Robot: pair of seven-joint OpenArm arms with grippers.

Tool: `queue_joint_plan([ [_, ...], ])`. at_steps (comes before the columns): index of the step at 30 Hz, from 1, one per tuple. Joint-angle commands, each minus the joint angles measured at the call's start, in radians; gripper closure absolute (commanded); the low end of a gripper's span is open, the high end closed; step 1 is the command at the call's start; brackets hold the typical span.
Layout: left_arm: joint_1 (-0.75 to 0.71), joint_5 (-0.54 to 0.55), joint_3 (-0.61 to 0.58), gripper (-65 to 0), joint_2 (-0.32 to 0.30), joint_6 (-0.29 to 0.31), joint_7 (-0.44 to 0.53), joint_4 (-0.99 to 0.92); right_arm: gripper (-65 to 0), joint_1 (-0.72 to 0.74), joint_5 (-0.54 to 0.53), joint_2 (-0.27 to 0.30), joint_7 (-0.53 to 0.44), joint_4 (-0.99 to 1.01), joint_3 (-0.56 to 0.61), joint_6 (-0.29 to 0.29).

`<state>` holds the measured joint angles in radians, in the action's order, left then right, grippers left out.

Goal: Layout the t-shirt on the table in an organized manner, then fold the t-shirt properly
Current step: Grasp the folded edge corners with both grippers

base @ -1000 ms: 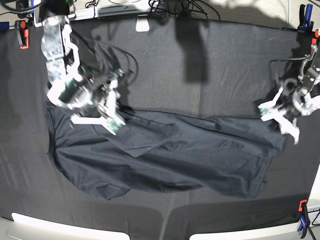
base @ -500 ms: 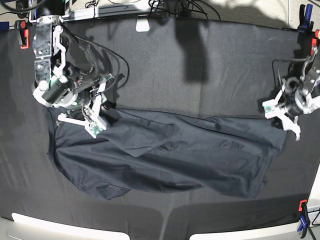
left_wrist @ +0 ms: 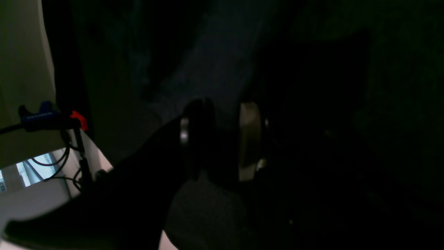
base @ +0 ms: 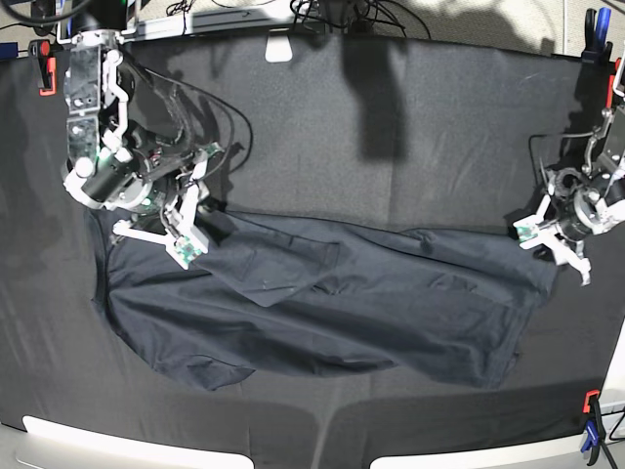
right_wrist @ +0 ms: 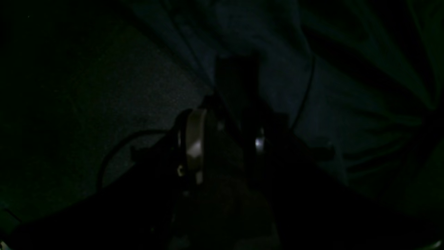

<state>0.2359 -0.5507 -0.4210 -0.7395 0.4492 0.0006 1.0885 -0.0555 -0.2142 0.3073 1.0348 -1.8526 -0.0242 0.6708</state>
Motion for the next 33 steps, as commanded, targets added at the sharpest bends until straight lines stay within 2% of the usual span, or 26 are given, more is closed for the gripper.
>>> queue_joint_plan([
  [1, 0.016, -0.006, 0.007, -14.9, -0.02, -0.004, -0.014, 0.002, -17.1, 0.013, -0.007, 0.009, -0.003, -0.026, -0.006, 0.003],
  [7, 0.019, -0.006, 0.007, -13.3, -0.014, -0.005, -0.03, 0.0, -17.1, -0.06, -0.006, 0.016, 0.002, -0.105, -0.006, 0.003],
  [10, 0.018, -0.002, 0.007, -1.4, -0.001, -0.005, -0.068, 0.0, -17.1, -0.137, 0.005, 0.048, 0.003, -0.183, -0.007, 0.003],
  [11, 0.016, 0.008, 0.007, 0.0, 0.002, -0.005, -0.067, 0.0, -17.1, -0.166, 0.015, 0.061, 0.003, -0.21, -0.009, 0.003],
  [16, 0.016, 0.026, 0.007, 0.0, 0.016, -0.005, -0.067, 0.0, -17.1, -0.317, 0.111, 0.109, -0.033, -0.259, -0.051, 0.002],
  [20, 0.015, 0.062, 0.007, 0.0, 0.016, -0.004, -0.069, 0.0, -17.1, -0.385, 0.11, 0.146, -0.168, -0.24, -0.133, 0.002],
  [24, 0.013, 0.066, 0.007, 0.0, 0.016, -0.005, -0.083, 0.0, -17.3, -0.385, 0.109, 0.179, -0.176, -0.214, -0.189, 0.0],
  [27, 0.014, 0.066, 0.007, 0.0, 0.016, -0.005, -0.086, 0.0, -25.2, -0.385, 0.103, 0.191, -0.203, -0.175, -0.192, -0.006],
  [29, 0.014, 0.066, 0.007, 0.0, 0.016, -0.004, -0.086, 0.0, -29.8, -0.378, 0.103, 0.191, -0.27, -0.145, -0.19, -0.017],
  [31, 0.014, 0.065, 0.007, 0.0, 0.016, -0.004, -0.086, 0.0, -30.1, -0.359, 0.105, 0.192, -0.339, -0.122, -0.184, -0.017],
  [33, 0.014, 0.065, 0.007, 0.0, 0.016, -0.004, -0.085, 0.0, -30.1, -0.333, 0.106, 0.192, -0.336, -0.117, -0.169, -0.017],
])
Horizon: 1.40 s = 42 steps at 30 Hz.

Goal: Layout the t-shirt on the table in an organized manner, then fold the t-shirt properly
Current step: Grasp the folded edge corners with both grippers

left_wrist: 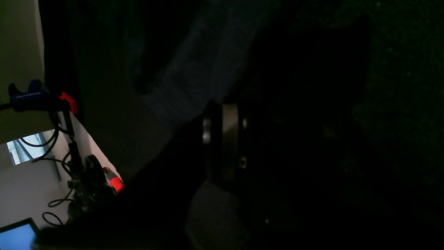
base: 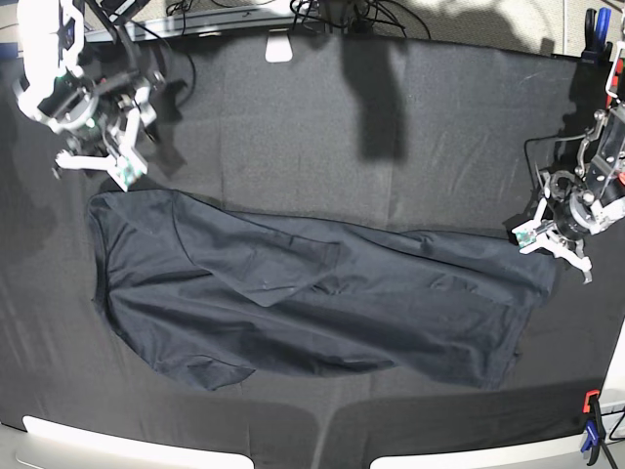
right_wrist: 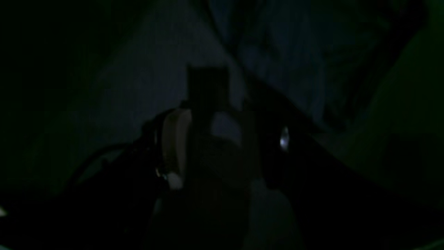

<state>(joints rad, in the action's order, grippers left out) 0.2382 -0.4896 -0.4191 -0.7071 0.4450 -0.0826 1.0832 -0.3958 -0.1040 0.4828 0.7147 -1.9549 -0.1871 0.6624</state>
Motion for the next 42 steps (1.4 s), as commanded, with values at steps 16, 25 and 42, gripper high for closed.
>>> queue_joint_plan([
  [16, 0.011, 0.004, 0.005, 0.0, -0.017, 0.0, 0.0, 0.006, -30.0, 0.034, 0.169, 0.063, -0.055, -0.014, 0.074, -0.003],
  [25, 0.011, 0.004, 0.005, 0.0, -0.017, 0.0, -0.023, 0.006, -30.0, 0.035, 0.521, 0.063, -0.415, 0.133, 0.075, 0.001],
  [42, 0.012, 0.004, 0.005, 0.0, -0.017, 0.0, -0.021, 0.006, -30.0, 0.271, 0.816, 0.063, -0.334, 0.449, 0.37, -0.206],
])
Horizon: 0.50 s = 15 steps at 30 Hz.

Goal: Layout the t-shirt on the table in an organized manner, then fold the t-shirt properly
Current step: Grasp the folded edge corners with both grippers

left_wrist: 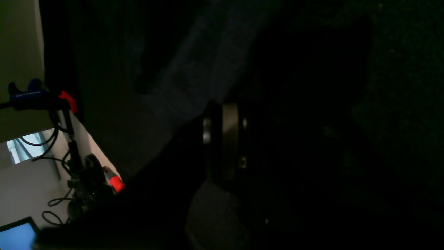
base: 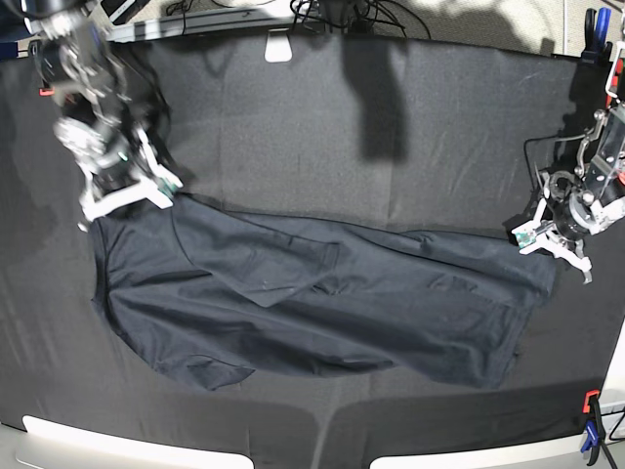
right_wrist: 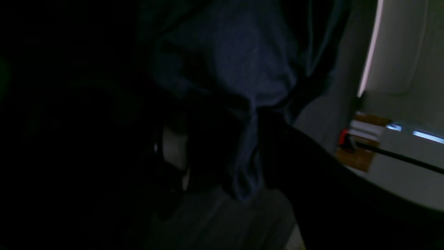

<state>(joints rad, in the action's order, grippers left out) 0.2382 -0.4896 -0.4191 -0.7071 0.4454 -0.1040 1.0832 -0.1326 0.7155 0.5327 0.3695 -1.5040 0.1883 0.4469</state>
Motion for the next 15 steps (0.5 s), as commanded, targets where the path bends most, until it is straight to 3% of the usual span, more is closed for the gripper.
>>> queue_joint_plan([
  [1, 0.012, 0.004, 0.005, 0.0, -0.017, -0.001, 0.0, 0.006, -30.0, 0.029, -0.003, 0.013, 0.02, 0.016, 0.013, 0.008],
  [11, 0.011, 0.005, 0.005, 0.0, -0.017, -0.001, 0.0, 0.006, -29.1, 0.154, -0.012, 0.013, 0.082, 0.141, 0.048, -0.004],
  [15, 0.012, 0.03, 0.005, 0.0, -0.017, -0.001, 0.001, 0.006, -11.7, 0.154, -0.028, 0.016, 0.074, 0.137, 0.048, -0.087],
])
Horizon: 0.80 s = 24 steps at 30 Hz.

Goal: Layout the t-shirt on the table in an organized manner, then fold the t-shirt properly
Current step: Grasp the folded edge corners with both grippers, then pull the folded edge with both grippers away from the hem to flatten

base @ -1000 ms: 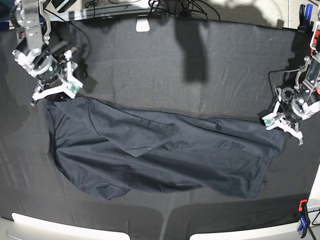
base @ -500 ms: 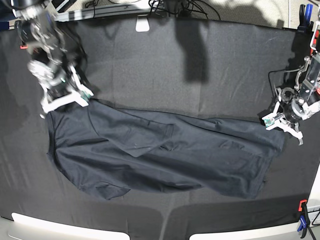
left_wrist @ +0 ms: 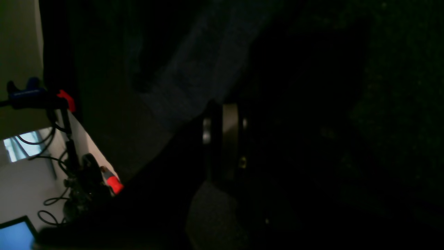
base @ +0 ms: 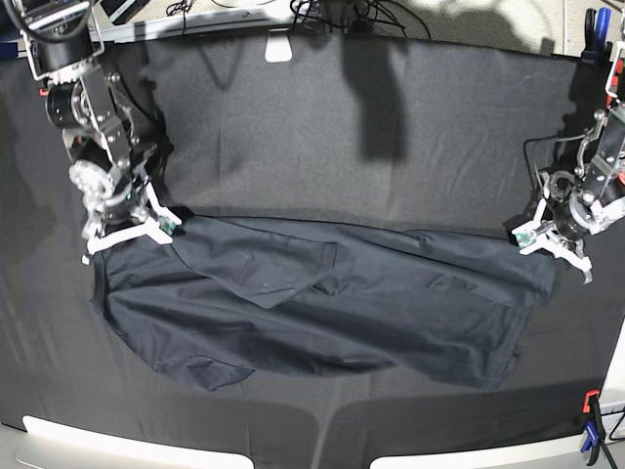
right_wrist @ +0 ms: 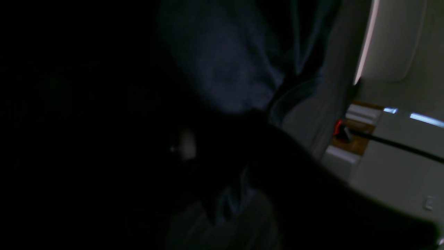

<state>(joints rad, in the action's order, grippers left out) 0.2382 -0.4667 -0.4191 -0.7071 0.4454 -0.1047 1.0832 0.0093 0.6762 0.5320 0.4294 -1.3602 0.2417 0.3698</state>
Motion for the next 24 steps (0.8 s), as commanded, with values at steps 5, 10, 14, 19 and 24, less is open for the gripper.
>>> queue_joint_plan([
  [5, 0.011, 0.088, 0.005, 0.0, -0.027, 0.0, 0.0, 0.006, 0.0, 0.009, -0.08, 0.04, 0.097, -0.047, -0.006, -0.072],
  [10, -0.014, 0.156, 0.005, 0.0, -0.075, -0.001, -0.032, 0.041, 0.0, -0.02, -0.193, 0.108, 0.18, -0.132, -0.006, -0.063],
  [14, -0.089, 0.175, 0.005, 0.0, -0.153, -0.058, -0.105, 0.156, 0.0, -0.095, -0.266, 0.161, 0.185, -0.213, -0.006, -0.064],
  [19, -0.204, 0.259, 0.006, 0.0, -0.255, -0.128, -0.221, 0.298, 0.0, -0.212, -0.26, 0.18, 0.208, -0.312, -0.027, -0.065],
  [24, -0.349, 0.259, 0.006, 0.0, -0.32, -0.129, -0.269, 0.441, 0.0, -0.331, -0.262, 0.18, 0.208, -0.42, -0.111, -0.068],
])
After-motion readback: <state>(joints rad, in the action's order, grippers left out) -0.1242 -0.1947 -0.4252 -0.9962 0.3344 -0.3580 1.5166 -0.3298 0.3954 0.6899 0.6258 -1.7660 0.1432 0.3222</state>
